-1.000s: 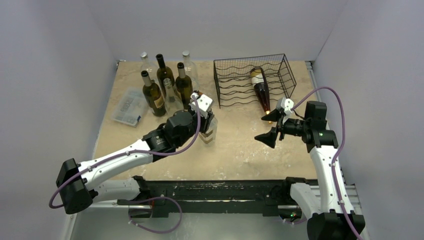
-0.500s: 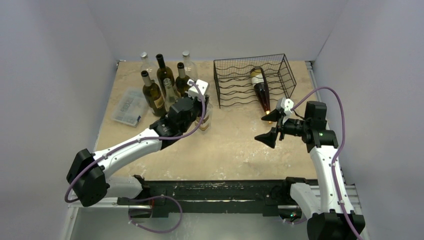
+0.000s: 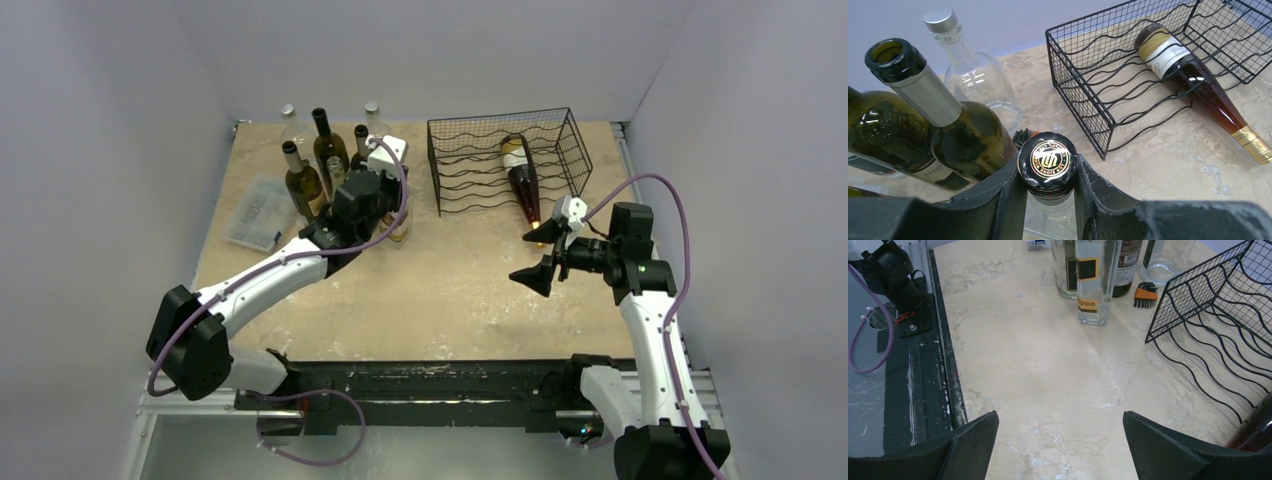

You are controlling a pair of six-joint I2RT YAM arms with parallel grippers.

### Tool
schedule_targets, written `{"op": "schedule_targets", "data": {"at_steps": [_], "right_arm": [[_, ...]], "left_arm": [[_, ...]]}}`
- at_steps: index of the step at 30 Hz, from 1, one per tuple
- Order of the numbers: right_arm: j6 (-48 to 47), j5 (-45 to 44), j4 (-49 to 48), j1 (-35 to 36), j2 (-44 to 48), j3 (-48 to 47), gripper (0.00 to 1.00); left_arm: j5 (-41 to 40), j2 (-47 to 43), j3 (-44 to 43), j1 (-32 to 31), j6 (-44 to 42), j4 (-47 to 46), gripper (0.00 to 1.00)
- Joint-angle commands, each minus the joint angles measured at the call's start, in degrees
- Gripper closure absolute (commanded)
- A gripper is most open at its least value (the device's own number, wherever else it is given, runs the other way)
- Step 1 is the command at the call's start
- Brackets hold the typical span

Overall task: Take the wine bottle off the wine rack
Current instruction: Place the wine bottle at the center of the board.

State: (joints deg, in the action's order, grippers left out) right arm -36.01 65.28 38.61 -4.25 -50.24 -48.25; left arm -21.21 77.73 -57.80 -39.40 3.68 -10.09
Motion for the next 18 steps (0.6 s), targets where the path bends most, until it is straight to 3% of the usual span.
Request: {"op": "schedule_targets", "data": {"at_steps": [1, 9, 18], "right_arm": [[-0.73, -0.06, 0.24, -0.32, -0.12, -0.25, 0.01], [-0.84, -0.15, 0.24, -0.32, -0.12, -0.18, 0.01], [-0.90, -0.32, 0.24, -0.31, -0.12, -0.10, 0.01]], "left_arm": [[2.29, -0.02, -5.17, 1.92, 1.86, -7.16, 1.00], [3.48, 0.78, -4.34, 3.39, 4.21, -6.09, 1.00], [2.13, -1.26, -2.94, 3.50, 5.54, -4.68, 0.41]]}}
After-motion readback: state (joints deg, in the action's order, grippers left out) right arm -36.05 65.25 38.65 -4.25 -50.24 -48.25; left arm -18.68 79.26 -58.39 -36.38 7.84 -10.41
